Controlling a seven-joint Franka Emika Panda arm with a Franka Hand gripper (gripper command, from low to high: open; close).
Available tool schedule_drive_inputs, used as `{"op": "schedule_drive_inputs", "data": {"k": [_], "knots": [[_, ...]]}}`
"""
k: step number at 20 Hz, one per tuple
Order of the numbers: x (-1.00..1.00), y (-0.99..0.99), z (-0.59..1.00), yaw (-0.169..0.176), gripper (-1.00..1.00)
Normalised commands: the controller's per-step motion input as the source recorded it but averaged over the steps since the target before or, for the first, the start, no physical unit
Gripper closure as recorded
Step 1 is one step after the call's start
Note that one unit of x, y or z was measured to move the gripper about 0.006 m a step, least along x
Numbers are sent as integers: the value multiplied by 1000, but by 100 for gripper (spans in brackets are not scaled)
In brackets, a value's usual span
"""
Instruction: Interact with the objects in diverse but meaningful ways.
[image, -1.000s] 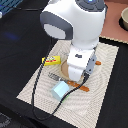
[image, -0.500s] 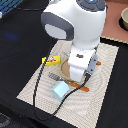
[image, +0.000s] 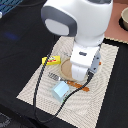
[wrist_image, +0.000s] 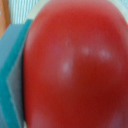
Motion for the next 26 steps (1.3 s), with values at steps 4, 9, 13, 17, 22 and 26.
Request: {"op": "schedule_drive_inputs", "data": {"k": [4, 9, 13, 17, 22, 26], "knots": [[-720, -146, 282, 106, 100], [-798, -237, -25, 91, 100], [-814, -280, -54, 83, 100], [-817, -495, -86, 47, 100], [-858, -663, -155, 3, 100], [-822, -745, -199, 0, 100]]}}
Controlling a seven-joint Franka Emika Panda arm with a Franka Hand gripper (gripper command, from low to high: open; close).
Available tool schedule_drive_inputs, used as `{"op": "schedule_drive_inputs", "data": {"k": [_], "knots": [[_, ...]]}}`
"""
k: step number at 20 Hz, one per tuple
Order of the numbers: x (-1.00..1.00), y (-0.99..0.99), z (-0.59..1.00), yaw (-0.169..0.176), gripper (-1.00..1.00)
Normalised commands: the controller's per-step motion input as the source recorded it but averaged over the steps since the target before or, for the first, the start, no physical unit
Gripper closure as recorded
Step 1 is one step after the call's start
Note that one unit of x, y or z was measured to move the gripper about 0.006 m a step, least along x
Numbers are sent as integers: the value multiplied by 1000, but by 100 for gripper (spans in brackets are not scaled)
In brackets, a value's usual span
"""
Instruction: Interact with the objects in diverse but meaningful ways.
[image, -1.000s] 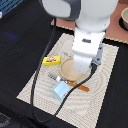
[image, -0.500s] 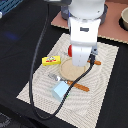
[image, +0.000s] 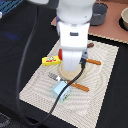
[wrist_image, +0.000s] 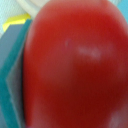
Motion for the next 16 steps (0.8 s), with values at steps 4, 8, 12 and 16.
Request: {"op": "schedule_drive_inputs", "data": {"k": [4, 8, 12, 16], "knots": [[-831, -663, -355, 0, 100], [-689, -462, -359, 0, 100], [-334, -197, -277, -24, 100], [-85, -25, -216, -39, 100]]}}
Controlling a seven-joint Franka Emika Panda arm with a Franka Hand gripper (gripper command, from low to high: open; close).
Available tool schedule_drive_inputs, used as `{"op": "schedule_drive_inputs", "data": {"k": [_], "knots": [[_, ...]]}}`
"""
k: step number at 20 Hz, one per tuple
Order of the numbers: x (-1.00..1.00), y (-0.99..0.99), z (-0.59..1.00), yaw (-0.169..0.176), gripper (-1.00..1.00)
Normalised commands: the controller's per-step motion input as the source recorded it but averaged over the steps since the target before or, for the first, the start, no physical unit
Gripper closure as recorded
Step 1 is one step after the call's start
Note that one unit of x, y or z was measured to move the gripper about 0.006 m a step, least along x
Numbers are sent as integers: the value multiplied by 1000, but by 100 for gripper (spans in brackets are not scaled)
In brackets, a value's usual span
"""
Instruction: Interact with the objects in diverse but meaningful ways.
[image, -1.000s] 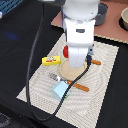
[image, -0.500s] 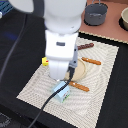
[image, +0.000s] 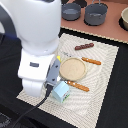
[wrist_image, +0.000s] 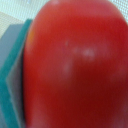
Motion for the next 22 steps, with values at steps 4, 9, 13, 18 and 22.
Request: {"op": "schedule_drive_inputs", "data": {"k": [4, 9, 13, 18, 22], "knots": [[-46, -2, -302, -28, 100], [-185, 0, -462, -9, 100], [-261, -6, -480, 0, 100], [-317, -18, -382, 0, 100], [-270, -4, -226, 0, -100]]}}
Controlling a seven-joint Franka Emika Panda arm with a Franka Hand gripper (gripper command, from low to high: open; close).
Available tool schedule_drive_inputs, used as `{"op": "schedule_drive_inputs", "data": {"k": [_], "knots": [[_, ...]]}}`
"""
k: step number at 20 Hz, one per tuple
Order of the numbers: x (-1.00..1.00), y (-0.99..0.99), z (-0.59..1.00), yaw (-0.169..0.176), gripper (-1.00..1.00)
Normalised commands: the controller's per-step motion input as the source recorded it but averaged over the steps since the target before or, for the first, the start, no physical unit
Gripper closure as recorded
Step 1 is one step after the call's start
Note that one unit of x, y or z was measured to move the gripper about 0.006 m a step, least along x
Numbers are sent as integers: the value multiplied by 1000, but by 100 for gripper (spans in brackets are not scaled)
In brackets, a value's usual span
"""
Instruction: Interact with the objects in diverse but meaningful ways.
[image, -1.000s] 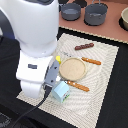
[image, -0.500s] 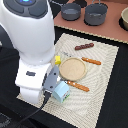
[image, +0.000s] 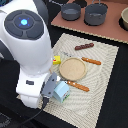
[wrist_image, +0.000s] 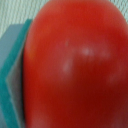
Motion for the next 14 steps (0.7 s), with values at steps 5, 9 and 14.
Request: {"op": "schedule_drive_inputs", "data": {"k": [5, 9, 14], "knots": [[-199, 0, -147, 0, -100], [-174, 0, -96, 0, -100], [-327, 12, 935, -11, -100]]}}
